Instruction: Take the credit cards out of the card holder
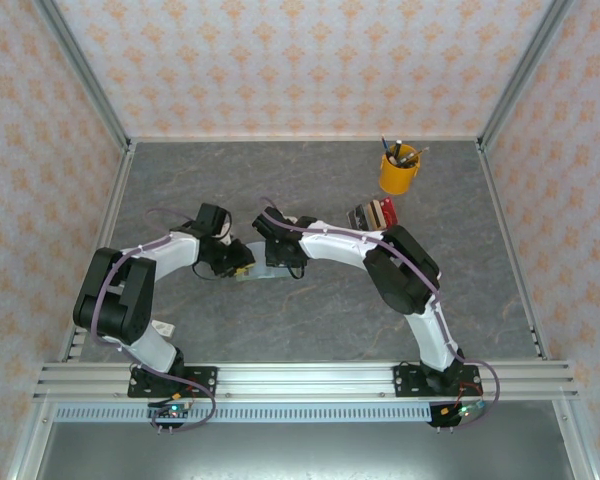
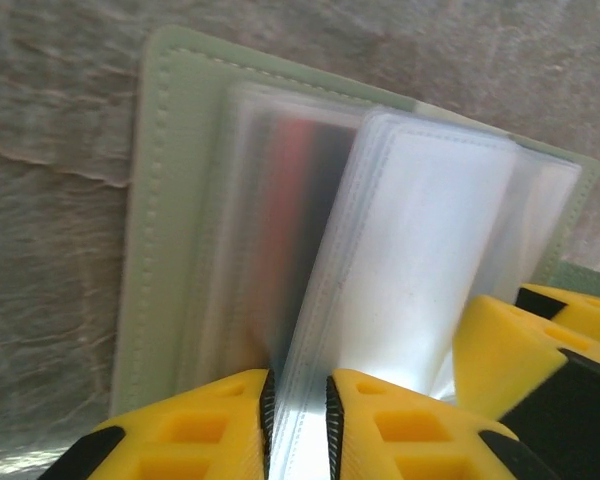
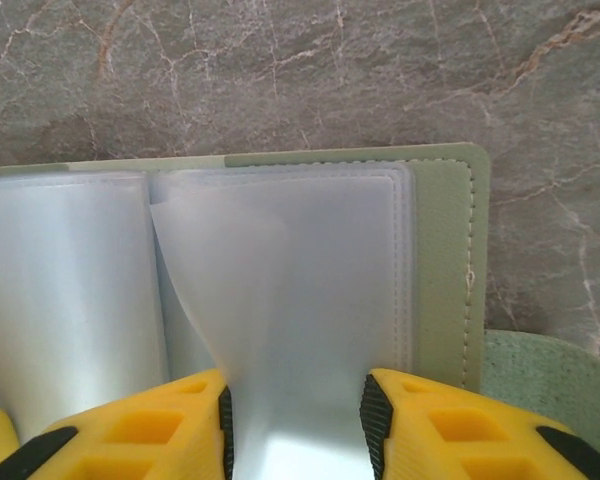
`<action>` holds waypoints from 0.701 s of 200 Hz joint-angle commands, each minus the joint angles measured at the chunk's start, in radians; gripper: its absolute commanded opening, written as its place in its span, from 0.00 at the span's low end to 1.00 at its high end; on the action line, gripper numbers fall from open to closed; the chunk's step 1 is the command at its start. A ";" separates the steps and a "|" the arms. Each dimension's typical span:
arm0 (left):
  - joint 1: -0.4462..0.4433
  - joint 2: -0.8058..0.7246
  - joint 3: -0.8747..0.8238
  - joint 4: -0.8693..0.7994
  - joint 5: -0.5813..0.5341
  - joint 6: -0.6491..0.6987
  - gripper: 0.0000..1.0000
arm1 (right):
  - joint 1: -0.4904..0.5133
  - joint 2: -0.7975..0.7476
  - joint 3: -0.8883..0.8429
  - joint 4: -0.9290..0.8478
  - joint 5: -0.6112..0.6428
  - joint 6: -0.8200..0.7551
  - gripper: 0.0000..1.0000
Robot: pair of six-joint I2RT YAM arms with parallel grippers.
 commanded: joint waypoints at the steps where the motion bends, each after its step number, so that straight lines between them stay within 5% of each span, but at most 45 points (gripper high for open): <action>1: -0.010 -0.009 0.029 0.001 0.031 0.026 0.23 | -0.012 0.071 -0.053 -0.026 -0.031 0.004 0.39; 140: -0.020 0.035 0.027 0.121 0.135 -0.017 0.33 | -0.051 -0.143 -0.147 0.159 -0.154 0.004 0.36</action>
